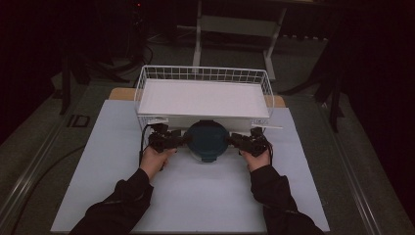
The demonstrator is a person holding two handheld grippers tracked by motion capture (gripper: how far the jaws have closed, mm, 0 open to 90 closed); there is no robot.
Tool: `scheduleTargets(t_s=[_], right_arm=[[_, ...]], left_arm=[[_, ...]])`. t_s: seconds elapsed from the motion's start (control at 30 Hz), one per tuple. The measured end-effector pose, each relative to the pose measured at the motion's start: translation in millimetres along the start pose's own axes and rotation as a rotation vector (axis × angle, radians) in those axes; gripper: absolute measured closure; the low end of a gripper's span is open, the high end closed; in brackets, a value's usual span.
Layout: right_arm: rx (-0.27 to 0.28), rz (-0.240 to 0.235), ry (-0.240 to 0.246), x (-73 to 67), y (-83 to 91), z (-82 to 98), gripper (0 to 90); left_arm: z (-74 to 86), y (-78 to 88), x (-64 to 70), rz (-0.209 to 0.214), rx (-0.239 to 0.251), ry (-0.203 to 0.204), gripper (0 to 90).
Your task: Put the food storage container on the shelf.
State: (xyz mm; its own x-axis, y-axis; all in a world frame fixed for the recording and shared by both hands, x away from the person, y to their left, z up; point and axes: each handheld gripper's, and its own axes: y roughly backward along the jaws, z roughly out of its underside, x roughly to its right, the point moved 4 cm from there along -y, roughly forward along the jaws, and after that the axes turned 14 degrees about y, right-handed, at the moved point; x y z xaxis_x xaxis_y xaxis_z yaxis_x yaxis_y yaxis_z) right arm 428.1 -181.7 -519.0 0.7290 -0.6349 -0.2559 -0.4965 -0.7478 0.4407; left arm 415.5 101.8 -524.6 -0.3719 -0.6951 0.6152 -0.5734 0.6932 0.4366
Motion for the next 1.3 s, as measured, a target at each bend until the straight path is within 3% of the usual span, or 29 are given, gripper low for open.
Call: scheduleTargets(t_s=[0.13,0.17,0.2,0.23,0.37,0.43,0.53,0.63,0.8,0.9,1.0,1.03,1.13,1.3], right_arm=[[0.013,0.009,0.011,-3.3,3.2,-0.8,43.3],[0.010,0.016,0.022,-4.7,4.7,-1.2,43.2],[0.001,0.018,0.011,-7.0,7.1,-1.4,43.0],[0.009,0.019,0.018,-7.5,8.7,-1.9,42.9],[0.017,0.024,0.030,-11.9,16.0,-3.0,42.8],[0.022,0.012,0.029,-16.0,19.8,-3.6,42.9],[0.016,0.006,0.049,-25.7,25.5,-4.2,43.2],[0.025,-0.007,0.057,-35.9,31.2,-4.8,44.7],[0.020,-0.055,0.077,-55.5,37.0,-3.5,50.5],[0.013,-0.079,0.091,-67.3,39.1,-0.9,54.1],[0.012,-0.094,0.087,-74.4,40.3,2.3,56.9],[-0.006,-0.114,0.089,-83.3,40.1,8.0,60.0],[-0.026,-0.116,0.103,-88.6,39.5,11.6,62.4],[-0.070,-0.139,0.117,-98.9,33.4,22.9,80.8]], left_arm=[[2.5,4.4,3.3,0.029,0.002,-0.049,22.8],[2.6,5.9,3.6,0.047,0.001,-0.088,20.1],[3.8,7.6,5.4,0.055,0.005,-0.095,17.7],[6.2,9.6,9.4,0.064,0.004,-0.064,16.7],[8.9,16.2,13.8,0.079,-0.008,-0.119,10.5],[12.8,19.5,18.2,0.068,-0.026,-0.141,0.0],[17.3,26.1,26.0,0.076,-0.039,-0.171,0.0],[19.0,34.6,33.5,0.112,-0.027,-0.172,0.0],[29.5,45.2,43.4,0.133,-0.051,-0.190,0.0],[38.1,51.8,48.7,0.134,-0.067,-0.229,0.0],[43.7,56.8,52.0,0.137,-0.069,-0.241,0.0],[47.9,62.1,55.2,0.142,-0.062,-0.254,0.0],[54.9,70.8,62.7,0.151,-0.054,-0.285,0.0],[63.9,80.4,67.3,0.157,-0.037,-0.310,0.0]])
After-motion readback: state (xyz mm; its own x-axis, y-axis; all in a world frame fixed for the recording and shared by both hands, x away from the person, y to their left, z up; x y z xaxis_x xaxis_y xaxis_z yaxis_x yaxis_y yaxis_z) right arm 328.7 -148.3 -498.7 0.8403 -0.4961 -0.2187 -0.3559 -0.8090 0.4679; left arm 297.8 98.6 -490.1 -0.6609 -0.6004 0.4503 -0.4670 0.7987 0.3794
